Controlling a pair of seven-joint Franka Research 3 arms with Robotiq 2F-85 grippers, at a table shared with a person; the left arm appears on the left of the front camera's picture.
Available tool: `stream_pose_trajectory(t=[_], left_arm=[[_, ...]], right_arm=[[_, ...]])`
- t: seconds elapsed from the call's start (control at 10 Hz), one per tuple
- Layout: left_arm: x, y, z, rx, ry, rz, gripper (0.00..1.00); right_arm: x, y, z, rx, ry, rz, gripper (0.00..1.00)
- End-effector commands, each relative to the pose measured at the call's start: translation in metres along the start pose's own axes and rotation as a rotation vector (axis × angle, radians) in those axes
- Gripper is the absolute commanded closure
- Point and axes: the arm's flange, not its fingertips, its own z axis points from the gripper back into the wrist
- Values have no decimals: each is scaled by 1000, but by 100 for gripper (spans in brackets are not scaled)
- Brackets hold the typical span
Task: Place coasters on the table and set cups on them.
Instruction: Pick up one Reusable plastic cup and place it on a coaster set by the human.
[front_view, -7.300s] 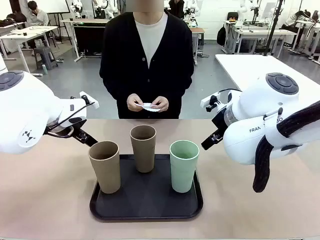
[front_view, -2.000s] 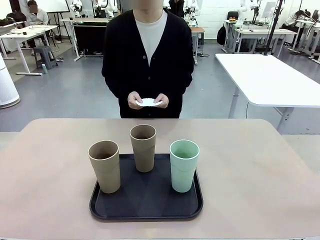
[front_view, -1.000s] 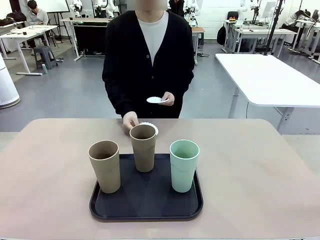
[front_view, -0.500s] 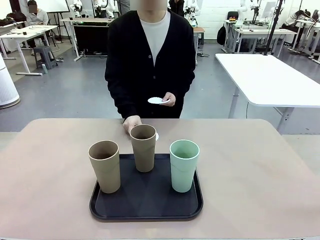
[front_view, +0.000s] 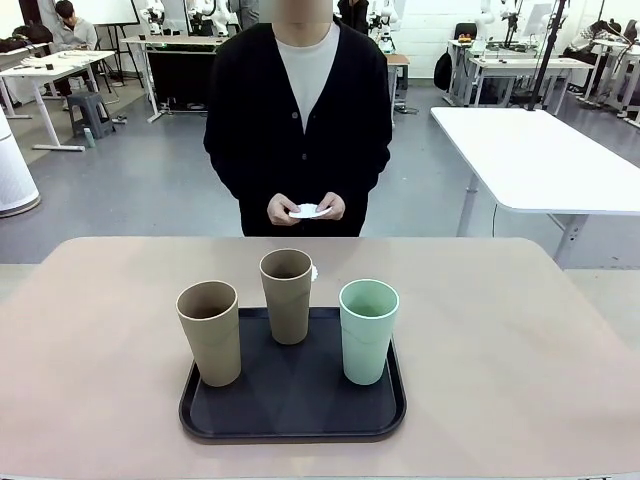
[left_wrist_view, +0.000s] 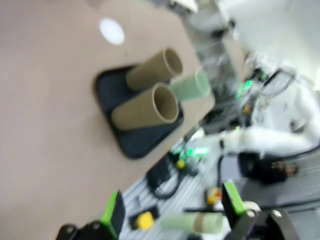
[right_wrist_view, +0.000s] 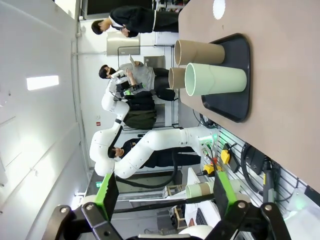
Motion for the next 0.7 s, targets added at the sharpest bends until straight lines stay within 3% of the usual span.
stream_pose_trajectory(t=[0.0, 0.4, 0.6], left_arm=[[36, -3, -8, 157, 181, -223, 0], [42, -34, -87, 466, 417, -559, 0], [40, -43, -120, 553, 449, -654, 0]], right_arm=[[0, 0, 1, 3, -2, 2, 0], [0, 0, 1, 3, -2, 2, 0], [0, 0, 1, 3, -2, 2, 0]])
